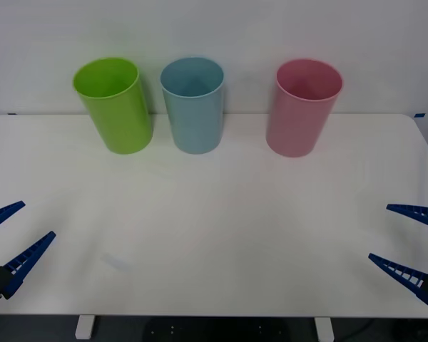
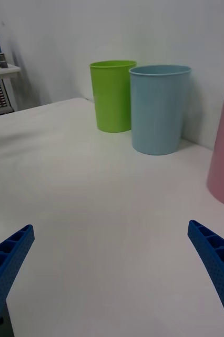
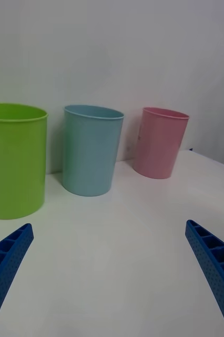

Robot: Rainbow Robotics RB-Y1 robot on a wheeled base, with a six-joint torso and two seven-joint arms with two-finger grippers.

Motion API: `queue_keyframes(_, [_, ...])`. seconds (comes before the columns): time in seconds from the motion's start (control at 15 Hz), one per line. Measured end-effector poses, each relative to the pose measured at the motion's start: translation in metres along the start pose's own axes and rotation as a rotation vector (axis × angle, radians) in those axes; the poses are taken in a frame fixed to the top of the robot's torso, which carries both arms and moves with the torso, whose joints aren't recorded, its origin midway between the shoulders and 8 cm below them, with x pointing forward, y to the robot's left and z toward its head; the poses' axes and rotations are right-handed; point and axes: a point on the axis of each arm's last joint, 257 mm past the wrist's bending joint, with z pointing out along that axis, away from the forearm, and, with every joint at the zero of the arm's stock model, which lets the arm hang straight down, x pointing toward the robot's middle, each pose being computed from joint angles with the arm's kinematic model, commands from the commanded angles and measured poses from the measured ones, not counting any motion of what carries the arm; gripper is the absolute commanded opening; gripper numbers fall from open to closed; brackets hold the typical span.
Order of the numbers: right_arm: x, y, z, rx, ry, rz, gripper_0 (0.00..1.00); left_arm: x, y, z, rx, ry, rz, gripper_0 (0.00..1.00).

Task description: Grasp the object on the table and drop it into the matching bin: aluminum can to the light blue bin, PET bottle to the pink bin.

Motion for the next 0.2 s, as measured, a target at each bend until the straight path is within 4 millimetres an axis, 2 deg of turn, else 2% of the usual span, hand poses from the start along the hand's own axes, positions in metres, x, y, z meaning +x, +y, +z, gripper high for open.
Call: queue_keyframes(0.2, [0.0019, 0.0012, -0.0012, 0.001, 0.003, 0.005, 1.00, 0.0000, 0.0000, 0.0000, 0.000, 0.000, 0.000, 1.00])
